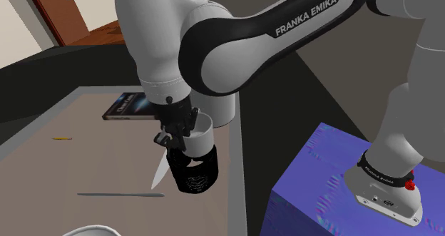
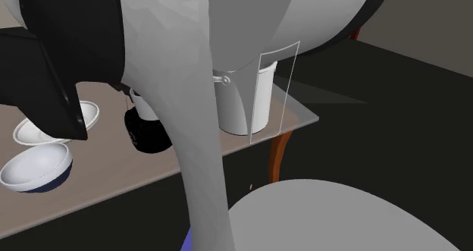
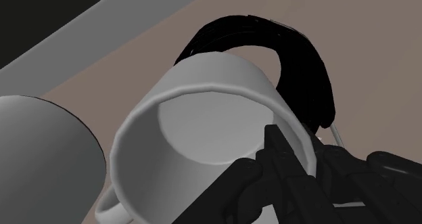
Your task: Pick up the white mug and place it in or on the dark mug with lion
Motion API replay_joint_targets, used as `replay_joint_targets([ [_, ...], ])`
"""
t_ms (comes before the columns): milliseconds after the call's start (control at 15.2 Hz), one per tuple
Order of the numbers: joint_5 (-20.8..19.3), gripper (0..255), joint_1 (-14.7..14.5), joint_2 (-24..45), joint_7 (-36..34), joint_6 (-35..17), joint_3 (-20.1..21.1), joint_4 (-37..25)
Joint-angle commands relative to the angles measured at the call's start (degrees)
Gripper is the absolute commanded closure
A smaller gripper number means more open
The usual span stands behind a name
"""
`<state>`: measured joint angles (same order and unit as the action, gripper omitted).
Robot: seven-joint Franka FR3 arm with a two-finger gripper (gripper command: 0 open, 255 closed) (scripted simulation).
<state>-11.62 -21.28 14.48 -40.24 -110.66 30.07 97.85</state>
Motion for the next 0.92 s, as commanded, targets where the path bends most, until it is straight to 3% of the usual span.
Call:
replay_joint_targets([
  [0, -0.06, 255, 0.00, 0.11, -0.05, -0.23, -0.03, 0.19],
  [330, -0.06, 255, 0.01, 0.12, -0.05, -0.23, -0.02, 0.19],
  [396, -0.09, 0, 0.01, 0.18, -0.03, -0.18, -0.03, 0.08],
  [726, -0.06, 0, 0.01, 0.12, -0.05, -0.23, -0.02, 0.19],
  [858, 0.51, 0, -0.11, -0.62, 0.35, 3.32, 0.24, -2.74],
])
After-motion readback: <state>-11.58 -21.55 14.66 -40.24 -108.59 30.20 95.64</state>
